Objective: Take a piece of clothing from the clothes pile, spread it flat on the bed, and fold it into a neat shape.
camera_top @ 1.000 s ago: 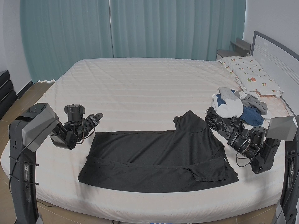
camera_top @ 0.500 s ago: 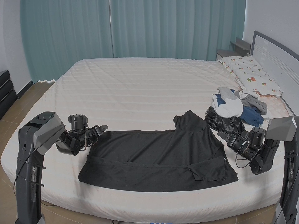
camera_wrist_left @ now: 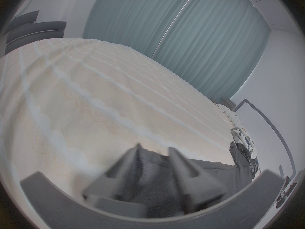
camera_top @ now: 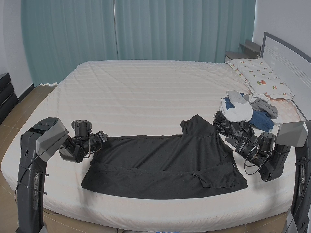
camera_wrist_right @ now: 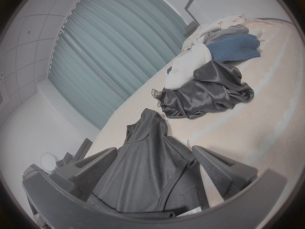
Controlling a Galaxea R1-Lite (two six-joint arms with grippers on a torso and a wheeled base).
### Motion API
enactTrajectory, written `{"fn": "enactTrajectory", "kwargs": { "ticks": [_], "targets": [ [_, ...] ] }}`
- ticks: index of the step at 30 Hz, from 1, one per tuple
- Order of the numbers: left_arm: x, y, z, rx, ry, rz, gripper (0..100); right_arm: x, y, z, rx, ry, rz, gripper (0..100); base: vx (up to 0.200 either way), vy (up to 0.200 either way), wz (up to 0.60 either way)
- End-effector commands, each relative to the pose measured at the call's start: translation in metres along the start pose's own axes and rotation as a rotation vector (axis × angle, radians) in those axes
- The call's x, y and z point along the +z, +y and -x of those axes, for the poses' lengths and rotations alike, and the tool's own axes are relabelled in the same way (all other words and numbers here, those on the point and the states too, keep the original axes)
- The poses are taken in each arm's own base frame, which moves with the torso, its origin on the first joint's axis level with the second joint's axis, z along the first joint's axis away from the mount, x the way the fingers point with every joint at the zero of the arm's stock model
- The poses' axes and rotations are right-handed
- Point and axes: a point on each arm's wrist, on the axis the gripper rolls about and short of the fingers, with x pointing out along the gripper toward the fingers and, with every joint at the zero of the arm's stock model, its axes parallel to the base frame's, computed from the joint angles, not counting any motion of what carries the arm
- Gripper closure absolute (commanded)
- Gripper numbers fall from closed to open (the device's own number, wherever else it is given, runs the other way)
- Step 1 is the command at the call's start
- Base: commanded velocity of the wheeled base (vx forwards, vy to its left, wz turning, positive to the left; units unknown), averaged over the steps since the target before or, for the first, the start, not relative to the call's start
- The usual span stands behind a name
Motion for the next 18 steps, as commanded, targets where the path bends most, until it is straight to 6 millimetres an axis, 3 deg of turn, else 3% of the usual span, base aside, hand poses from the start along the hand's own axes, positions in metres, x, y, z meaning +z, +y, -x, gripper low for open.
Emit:
{"fn": "enactTrajectory", "kwargs": {
  "ticks": [1, 11, 18],
  "targets": [
    [0.001, 0.000, 0.000, 0.001, -0.024, -0.001, 100, -0.004, 0.007, -0.002, 0.014, 0.013, 0.007, 0, 0.000, 0.000, 0.00],
    [0.009, -0.001, 0.011, 0.060, -0.114, 0.009, 100, 0.015, 0.040, -0.026, 0.037, 0.059, 0.024, 0, 0.000, 0.000, 0.00],
    [0.000, 0.004, 0.015, 0.070, -0.097, 0.013, 100, 0.030, 0.058, -0.064, 0.001, 0.110, 0.129, 0, 0.000, 0.000, 0.00]
  ]
}}
